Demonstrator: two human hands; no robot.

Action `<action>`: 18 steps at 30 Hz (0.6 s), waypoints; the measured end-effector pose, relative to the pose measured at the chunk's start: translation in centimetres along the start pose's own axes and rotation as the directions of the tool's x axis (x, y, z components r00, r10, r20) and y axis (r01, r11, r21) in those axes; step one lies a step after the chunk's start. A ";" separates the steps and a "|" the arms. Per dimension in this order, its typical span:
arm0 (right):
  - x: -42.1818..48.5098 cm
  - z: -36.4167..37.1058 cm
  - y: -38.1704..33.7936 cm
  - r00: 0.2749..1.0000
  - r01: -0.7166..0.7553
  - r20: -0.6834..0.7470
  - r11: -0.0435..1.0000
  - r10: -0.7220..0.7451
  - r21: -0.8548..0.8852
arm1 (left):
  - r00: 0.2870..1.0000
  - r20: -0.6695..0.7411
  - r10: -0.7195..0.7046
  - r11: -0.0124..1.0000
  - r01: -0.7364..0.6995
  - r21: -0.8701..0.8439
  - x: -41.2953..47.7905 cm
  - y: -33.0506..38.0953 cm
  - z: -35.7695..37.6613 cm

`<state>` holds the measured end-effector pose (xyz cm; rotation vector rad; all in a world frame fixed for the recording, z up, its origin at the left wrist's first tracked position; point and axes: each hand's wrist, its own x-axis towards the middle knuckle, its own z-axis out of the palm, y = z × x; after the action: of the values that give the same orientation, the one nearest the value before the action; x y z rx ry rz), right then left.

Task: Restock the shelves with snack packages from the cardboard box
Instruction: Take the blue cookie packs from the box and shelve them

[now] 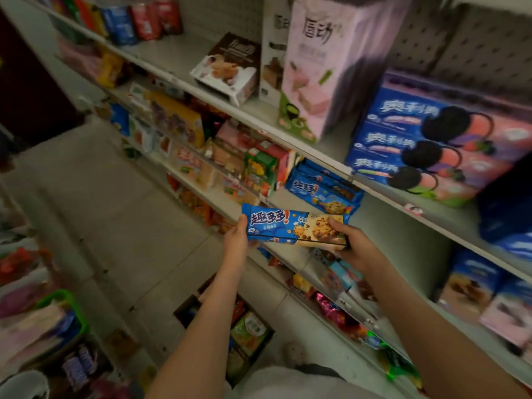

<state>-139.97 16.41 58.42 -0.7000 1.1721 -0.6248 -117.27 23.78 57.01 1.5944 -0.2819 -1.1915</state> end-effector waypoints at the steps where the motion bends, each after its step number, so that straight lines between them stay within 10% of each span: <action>1: -0.3 -0.9 0.0 0.999 -0.008 -0.039 0.999 0.010 0.041 | 1.000 -0.003 -0.006 0.998 0.006 0.069 0.4 0.2 0.9; 9: -2.5 -8.1 2.3 0.955 0.058 -0.298 0.987 -0.010 0.152 | 0.958 0.169 0.232 0.602 -0.278 0.749 0.5 -0.3 8.0; 18: -0.8 -15.3 2.9 0.837 0.146 -0.531 0.989 -0.134 -0.021 | 0.911 0.371 0.178 0.383 -0.412 0.827 1.2 -1.9 17.0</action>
<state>-154.69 16.40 53.15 -0.6138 1.6332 -0.9971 -130.97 13.49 55.98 2.1549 -1.5376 -0.9356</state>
